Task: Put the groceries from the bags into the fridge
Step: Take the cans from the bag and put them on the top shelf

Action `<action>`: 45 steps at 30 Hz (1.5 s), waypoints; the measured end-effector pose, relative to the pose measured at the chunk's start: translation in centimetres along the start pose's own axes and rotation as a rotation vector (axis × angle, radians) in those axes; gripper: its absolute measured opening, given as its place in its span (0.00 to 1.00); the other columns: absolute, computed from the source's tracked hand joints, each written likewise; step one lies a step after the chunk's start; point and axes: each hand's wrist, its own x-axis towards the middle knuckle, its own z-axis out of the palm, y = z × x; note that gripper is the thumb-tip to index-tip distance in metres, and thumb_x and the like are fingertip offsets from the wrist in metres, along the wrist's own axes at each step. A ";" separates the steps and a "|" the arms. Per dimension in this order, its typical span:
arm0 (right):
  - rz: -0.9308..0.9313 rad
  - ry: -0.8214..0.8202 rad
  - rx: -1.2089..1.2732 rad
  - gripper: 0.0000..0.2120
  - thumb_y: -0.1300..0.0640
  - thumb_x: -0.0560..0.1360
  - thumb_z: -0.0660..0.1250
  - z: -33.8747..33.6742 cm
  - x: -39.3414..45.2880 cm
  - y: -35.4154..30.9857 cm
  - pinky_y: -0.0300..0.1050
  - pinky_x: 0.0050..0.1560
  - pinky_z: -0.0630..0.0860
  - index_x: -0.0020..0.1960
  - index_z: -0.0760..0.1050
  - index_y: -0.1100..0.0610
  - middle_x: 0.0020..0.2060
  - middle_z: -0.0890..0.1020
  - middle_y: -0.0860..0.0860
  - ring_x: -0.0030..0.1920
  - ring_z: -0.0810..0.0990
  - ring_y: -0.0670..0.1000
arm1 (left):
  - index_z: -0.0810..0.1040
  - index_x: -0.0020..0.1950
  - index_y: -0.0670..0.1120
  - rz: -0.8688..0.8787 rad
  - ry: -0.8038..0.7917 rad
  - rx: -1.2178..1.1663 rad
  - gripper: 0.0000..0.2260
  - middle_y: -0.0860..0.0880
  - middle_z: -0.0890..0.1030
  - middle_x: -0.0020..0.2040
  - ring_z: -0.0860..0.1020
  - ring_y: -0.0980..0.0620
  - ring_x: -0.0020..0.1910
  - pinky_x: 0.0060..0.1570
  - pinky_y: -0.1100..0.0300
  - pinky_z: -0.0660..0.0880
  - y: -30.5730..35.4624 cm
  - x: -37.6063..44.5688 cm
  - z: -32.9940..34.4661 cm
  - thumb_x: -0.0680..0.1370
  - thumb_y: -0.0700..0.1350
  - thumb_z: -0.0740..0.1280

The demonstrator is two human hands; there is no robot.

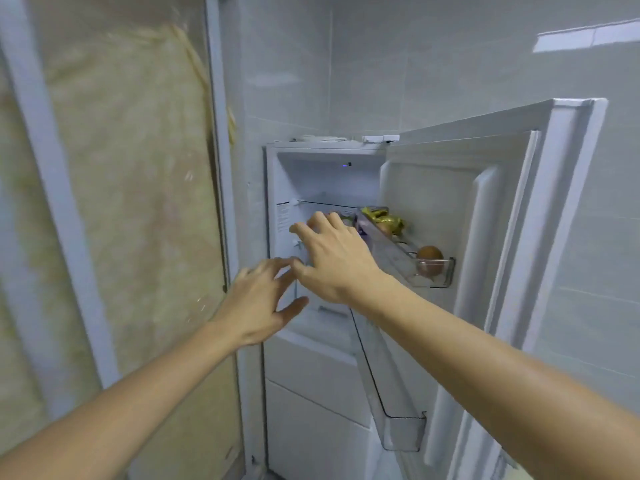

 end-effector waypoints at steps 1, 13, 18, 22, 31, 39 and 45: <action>-0.003 -0.043 0.044 0.24 0.41 0.80 0.59 1.2 1.2 -1.1 0.56 0.61 0.69 0.71 0.69 0.52 0.65 0.73 0.54 0.65 0.69 0.59 | 0.67 0.69 0.57 -0.099 -0.040 0.058 0.21 0.51 0.74 0.68 0.74 0.46 0.66 0.58 0.46 0.74 -1.7 -1.0 -0.7 0.80 0.66 0.56; -0.302 -0.133 0.423 0.30 0.38 0.80 0.60 12.4 9.3 -18.5 0.56 0.69 0.68 0.78 0.62 0.47 0.75 0.68 0.50 0.74 0.65 0.55 | 0.67 0.78 0.55 -0.684 -0.116 0.438 0.33 0.46 0.73 0.73 0.72 0.44 0.71 0.61 0.46 0.72 -18.5 -19.8 -12.0 0.78 0.69 0.51; -0.432 -0.129 0.495 0.32 0.35 0.78 0.58 14.5 12.1 -27.1 0.55 0.70 0.69 0.79 0.63 0.48 0.75 0.69 0.51 0.74 0.66 0.55 | 0.66 0.79 0.54 -0.807 -0.100 0.513 0.33 0.46 0.73 0.74 0.70 0.44 0.73 0.64 0.46 0.70 -22.1 -25.5 -15.8 0.77 0.69 0.53; -0.573 -0.129 0.610 0.29 0.38 0.80 0.63 15.7 13.5 -34.9 0.53 0.66 0.71 0.78 0.65 0.48 0.72 0.71 0.48 0.71 0.69 0.55 | 0.64 0.79 0.54 -0.938 -0.085 0.593 0.33 0.46 0.72 0.74 0.69 0.45 0.74 0.65 0.47 0.69 -23.5 -31.2 -19.6 0.78 0.69 0.52; -1.047 -0.174 0.945 0.28 0.40 0.80 0.64 17.0 10.9 -54.0 0.53 0.56 0.78 0.76 0.66 0.48 0.69 0.71 0.46 0.67 0.71 0.51 | 0.63 0.81 0.53 -1.388 -0.112 0.777 0.35 0.47 0.70 0.76 0.69 0.45 0.74 0.67 0.45 0.68 -19.4 -45.7 -25.0 0.78 0.70 0.48; -1.531 -0.272 1.213 0.27 0.42 0.80 0.66 14.6 1.5 -64.7 0.51 0.56 0.77 0.76 0.66 0.48 0.69 0.71 0.45 0.67 0.72 0.50 | 0.61 0.80 0.55 -1.946 -0.094 0.918 0.33 0.49 0.68 0.76 0.66 0.46 0.75 0.68 0.45 0.66 -6.0 -54.4 -26.1 0.79 0.69 0.52; -1.771 -0.363 1.269 0.29 0.43 0.78 0.68 12.6 -8.4 -69.7 0.53 0.60 0.76 0.75 0.68 0.51 0.67 0.73 0.48 0.66 0.73 0.53 | 0.60 0.80 0.56 -2.243 -0.070 1.013 0.32 0.51 0.68 0.76 0.66 0.48 0.74 0.67 0.47 0.67 5.5 -57.6 -25.0 0.79 0.69 0.50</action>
